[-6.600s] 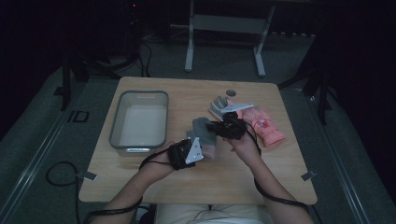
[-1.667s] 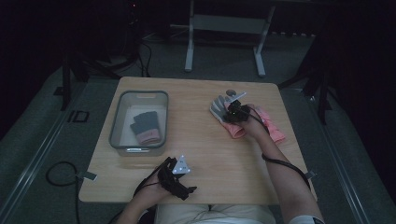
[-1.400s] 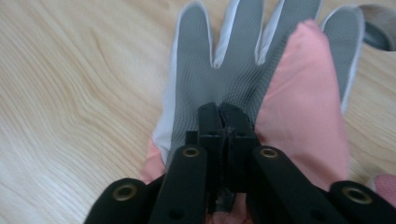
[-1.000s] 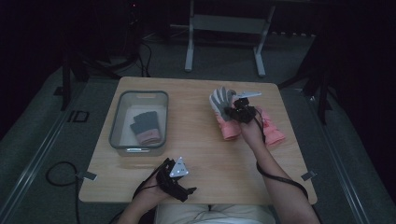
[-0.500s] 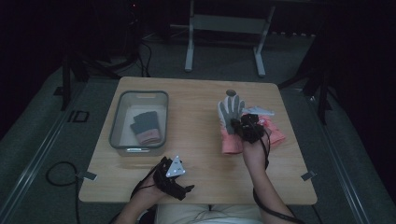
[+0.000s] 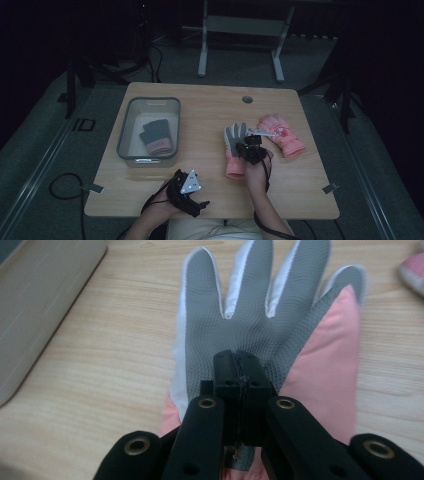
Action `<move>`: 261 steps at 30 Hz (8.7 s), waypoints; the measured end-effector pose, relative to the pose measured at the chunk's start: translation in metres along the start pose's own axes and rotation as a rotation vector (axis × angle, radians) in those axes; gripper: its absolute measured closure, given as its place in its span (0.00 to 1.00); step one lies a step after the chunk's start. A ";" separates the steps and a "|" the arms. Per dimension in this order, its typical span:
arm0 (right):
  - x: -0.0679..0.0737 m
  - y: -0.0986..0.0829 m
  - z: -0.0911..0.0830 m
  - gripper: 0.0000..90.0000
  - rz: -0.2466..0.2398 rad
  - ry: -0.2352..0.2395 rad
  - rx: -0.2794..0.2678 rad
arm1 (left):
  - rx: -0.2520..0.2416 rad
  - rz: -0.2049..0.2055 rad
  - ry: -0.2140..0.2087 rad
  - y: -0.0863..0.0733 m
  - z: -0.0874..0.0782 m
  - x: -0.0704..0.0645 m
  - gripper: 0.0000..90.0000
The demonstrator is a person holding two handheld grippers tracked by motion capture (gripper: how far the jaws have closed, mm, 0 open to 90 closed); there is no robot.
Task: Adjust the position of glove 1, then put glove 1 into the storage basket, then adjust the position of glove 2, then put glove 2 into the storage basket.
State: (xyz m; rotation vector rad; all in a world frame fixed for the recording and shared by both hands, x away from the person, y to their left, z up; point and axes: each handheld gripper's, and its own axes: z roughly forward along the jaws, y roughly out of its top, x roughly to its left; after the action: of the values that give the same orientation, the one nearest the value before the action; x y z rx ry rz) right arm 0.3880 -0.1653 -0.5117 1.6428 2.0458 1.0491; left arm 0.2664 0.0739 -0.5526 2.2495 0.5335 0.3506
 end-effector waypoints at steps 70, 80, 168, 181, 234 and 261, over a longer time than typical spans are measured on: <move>-0.196 0.054 -0.005 0.57 -0.348 0.018 0.038 | -0.021 -0.019 -0.043 -0.006 0.000 0.003 0.02; -0.194 0.042 0.014 0.79 -0.339 -0.024 0.049 | -0.024 -0.021 -0.049 -0.006 -0.001 0.003 0.02; -0.136 -0.019 -0.032 0.76 -0.296 -0.164 0.040 | -0.038 0.002 -0.038 -0.004 -0.002 0.003 0.02; -0.124 0.004 -0.057 0.95 -0.205 -0.198 -0.024 | -0.038 0.003 -0.032 -0.005 -0.004 0.004 0.03; 0.024 0.051 -0.057 0.95 -0.237 -0.048 -0.113 | -0.050 0.017 -0.031 -0.003 -0.006 0.003 0.03; 0.019 0.021 -0.010 0.75 -0.273 -0.015 -0.008 | -0.061 -0.053 0.013 0.009 -0.011 0.004 0.04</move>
State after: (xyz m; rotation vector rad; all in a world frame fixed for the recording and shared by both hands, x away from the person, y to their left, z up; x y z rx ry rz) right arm 0.3907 -0.1491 -0.4861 1.3147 2.1755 0.9444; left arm 0.2681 0.0771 -0.5381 2.1710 0.5808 0.3498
